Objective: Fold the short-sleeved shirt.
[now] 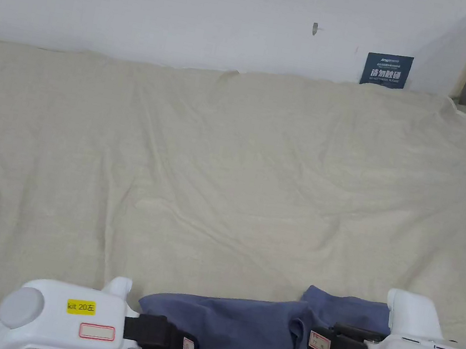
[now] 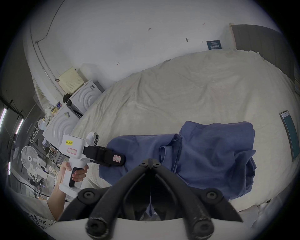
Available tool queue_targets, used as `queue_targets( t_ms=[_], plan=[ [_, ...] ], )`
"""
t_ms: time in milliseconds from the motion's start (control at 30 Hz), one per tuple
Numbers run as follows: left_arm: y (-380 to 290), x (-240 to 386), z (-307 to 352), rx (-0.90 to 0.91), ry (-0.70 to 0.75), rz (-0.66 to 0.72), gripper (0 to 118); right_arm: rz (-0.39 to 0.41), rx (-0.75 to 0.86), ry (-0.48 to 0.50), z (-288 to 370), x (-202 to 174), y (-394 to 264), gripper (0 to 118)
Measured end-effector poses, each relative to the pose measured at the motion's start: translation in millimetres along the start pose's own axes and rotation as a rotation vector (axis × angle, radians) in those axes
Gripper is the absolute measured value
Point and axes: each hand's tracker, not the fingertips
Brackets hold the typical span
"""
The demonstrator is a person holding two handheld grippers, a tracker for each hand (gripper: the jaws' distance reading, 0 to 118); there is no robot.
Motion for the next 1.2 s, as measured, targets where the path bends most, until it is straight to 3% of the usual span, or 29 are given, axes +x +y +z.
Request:
queue_targets(
  t_ms=[167,700,1000,1200],
  plan=[
    [-6,1,23,0.039,-0.010,-0.006,19,-0.031,0.004,-0.008,-1,18,2,0],
    [-15,-24,86,0.099,-0.011,0.007,12,-0.038,0.010,0.004,4,2,-5,0],
    [-22,-47,143,0.159,0.110,0.065,12,-0.047,0.013,-0.006,8,3,-6,0],
    [-29,-40,190,0.227,0.188,0.031,12,-0.061,0.020,-0.013,10,12,-7,0]
  ],
)
